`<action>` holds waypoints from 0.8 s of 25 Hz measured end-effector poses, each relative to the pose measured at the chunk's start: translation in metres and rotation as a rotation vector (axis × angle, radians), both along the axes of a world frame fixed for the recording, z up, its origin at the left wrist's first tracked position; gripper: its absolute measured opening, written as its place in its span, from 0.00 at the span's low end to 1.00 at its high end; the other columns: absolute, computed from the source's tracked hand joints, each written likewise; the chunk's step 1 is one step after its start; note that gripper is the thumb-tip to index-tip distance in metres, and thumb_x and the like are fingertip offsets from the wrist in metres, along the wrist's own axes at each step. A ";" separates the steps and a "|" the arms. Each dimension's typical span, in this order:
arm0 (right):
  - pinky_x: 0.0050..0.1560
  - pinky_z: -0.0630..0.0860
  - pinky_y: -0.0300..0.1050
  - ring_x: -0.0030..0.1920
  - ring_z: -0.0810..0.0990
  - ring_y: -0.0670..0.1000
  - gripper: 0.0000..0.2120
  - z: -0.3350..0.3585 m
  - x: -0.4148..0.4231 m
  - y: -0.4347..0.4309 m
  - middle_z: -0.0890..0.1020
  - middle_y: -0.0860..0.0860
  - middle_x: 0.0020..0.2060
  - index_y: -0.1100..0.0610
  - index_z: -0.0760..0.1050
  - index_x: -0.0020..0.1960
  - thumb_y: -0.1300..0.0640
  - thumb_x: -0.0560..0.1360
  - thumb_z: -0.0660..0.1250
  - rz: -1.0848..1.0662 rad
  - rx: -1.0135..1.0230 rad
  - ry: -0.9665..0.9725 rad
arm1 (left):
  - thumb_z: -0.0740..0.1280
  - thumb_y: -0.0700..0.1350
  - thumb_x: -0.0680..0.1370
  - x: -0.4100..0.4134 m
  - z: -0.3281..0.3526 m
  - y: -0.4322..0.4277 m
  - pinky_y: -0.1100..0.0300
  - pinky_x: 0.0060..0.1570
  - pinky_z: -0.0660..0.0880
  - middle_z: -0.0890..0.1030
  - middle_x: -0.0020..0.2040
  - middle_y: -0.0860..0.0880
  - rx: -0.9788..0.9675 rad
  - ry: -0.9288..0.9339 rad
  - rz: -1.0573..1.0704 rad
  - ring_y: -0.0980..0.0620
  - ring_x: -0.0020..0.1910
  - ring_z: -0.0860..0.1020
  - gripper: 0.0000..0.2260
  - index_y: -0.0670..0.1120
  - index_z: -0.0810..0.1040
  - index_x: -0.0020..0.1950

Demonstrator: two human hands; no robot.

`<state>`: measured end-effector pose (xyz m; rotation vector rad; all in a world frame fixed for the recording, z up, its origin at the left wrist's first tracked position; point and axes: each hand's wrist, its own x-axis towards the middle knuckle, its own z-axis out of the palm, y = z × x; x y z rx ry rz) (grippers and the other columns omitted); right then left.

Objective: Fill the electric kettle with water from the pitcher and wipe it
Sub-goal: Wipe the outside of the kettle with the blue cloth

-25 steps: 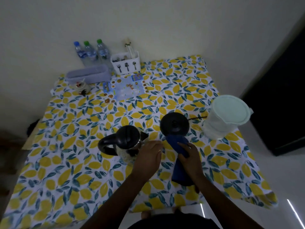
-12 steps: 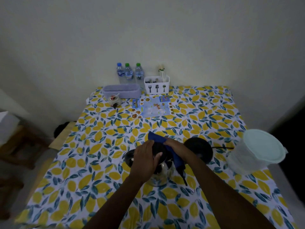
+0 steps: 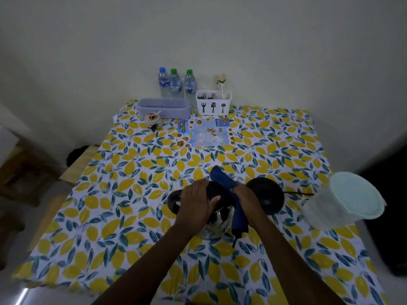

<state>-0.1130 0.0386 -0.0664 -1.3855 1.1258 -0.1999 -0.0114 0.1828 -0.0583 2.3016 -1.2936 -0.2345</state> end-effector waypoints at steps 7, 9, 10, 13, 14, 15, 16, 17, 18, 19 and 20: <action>0.42 0.72 0.48 0.44 0.80 0.56 0.09 0.017 0.012 0.002 0.82 0.59 0.50 0.50 0.78 0.50 0.56 0.79 0.59 0.257 -0.198 -0.081 | 0.71 0.66 0.68 0.048 0.017 0.012 0.49 0.66 0.68 0.68 0.73 0.48 0.136 0.229 -0.241 0.47 0.70 0.68 0.39 0.52 0.64 0.74; 0.42 0.74 0.49 0.44 0.80 0.55 0.11 0.015 0.005 0.009 0.82 0.57 0.50 0.51 0.77 0.57 0.56 0.79 0.59 0.252 -0.405 -0.137 | 0.71 0.73 0.60 0.051 0.018 0.016 0.50 0.57 0.72 0.78 0.62 0.50 0.105 0.111 -0.120 0.49 0.60 0.75 0.39 0.53 0.74 0.65; 0.39 0.74 0.49 0.42 0.80 0.54 0.13 0.012 -0.001 0.015 0.83 0.55 0.48 0.50 0.76 0.61 0.55 0.78 0.60 0.255 -0.534 -0.166 | 0.70 0.74 0.57 0.049 0.017 0.018 0.53 0.49 0.73 0.81 0.54 0.50 0.060 0.095 -0.058 0.51 0.52 0.77 0.37 0.53 0.77 0.58; 0.46 0.71 0.47 0.52 0.73 0.56 0.21 0.004 -0.015 0.030 0.79 0.47 0.59 0.48 0.70 0.69 0.52 0.76 0.62 0.293 -0.825 -0.049 | 0.73 0.71 0.60 0.044 0.010 0.019 0.55 0.40 0.72 0.77 0.45 0.49 0.001 0.177 -0.055 0.51 0.43 0.76 0.32 0.48 0.76 0.51; 0.51 0.70 0.48 0.57 0.69 0.55 0.22 0.003 -0.015 0.034 0.75 0.44 0.65 0.46 0.69 0.70 0.52 0.76 0.63 0.314 -0.869 0.003 | 0.75 0.67 0.63 0.048 0.010 0.020 0.53 0.42 0.72 0.77 0.48 0.48 0.010 0.238 -0.091 0.49 0.46 0.76 0.30 0.46 0.76 0.54; 0.56 0.70 0.50 0.60 0.66 0.55 0.23 0.005 -0.014 0.036 0.72 0.42 0.69 0.45 0.68 0.70 0.52 0.76 0.64 0.336 -0.901 0.039 | 0.76 0.62 0.65 0.053 0.012 0.021 0.54 0.44 0.73 0.76 0.50 0.46 0.022 0.312 -0.134 0.48 0.48 0.76 0.28 0.45 0.76 0.56; 0.59 0.69 0.52 0.61 0.66 0.56 0.23 0.010 -0.011 0.035 0.71 0.42 0.70 0.44 0.68 0.70 0.53 0.76 0.64 0.361 -0.926 0.059 | 0.76 0.58 0.68 0.058 0.014 0.022 0.56 0.45 0.72 0.76 0.52 0.45 0.028 0.387 -0.179 0.47 0.49 0.75 0.26 0.44 0.75 0.58; 0.60 0.68 0.54 0.62 0.66 0.58 0.23 0.015 -0.007 0.032 0.70 0.43 0.71 0.45 0.68 0.70 0.53 0.76 0.63 0.387 -0.930 0.076 | 0.75 0.55 0.69 0.063 0.017 0.023 0.58 0.45 0.72 0.76 0.53 0.45 0.038 0.442 -0.217 0.49 0.50 0.75 0.25 0.44 0.75 0.60; 0.60 0.68 0.54 0.62 0.66 0.58 0.22 0.021 -0.002 0.029 0.70 0.43 0.71 0.45 0.68 0.70 0.54 0.77 0.63 0.408 -0.921 0.087 | 0.75 0.54 0.71 0.067 0.019 0.024 0.59 0.46 0.71 0.76 0.55 0.45 0.055 0.471 -0.242 0.50 0.51 0.74 0.24 0.45 0.75 0.62; 0.60 0.68 0.53 0.62 0.66 0.58 0.22 0.025 0.001 0.029 0.70 0.43 0.71 0.45 0.68 0.70 0.54 0.76 0.63 0.429 -0.920 0.098 | 0.74 0.53 0.72 0.070 0.019 0.026 0.60 0.49 0.71 0.76 0.57 0.46 0.071 0.488 -0.250 0.51 0.54 0.74 0.24 0.46 0.73 0.65; 0.59 0.68 0.53 0.61 0.66 0.58 0.23 0.028 0.002 0.031 0.70 0.42 0.71 0.44 0.69 0.70 0.54 0.76 0.63 0.454 -0.943 0.100 | 0.73 0.51 0.73 0.072 0.017 0.028 0.60 0.52 0.69 0.76 0.59 0.48 0.072 0.506 -0.252 0.52 0.56 0.74 0.24 0.47 0.73 0.66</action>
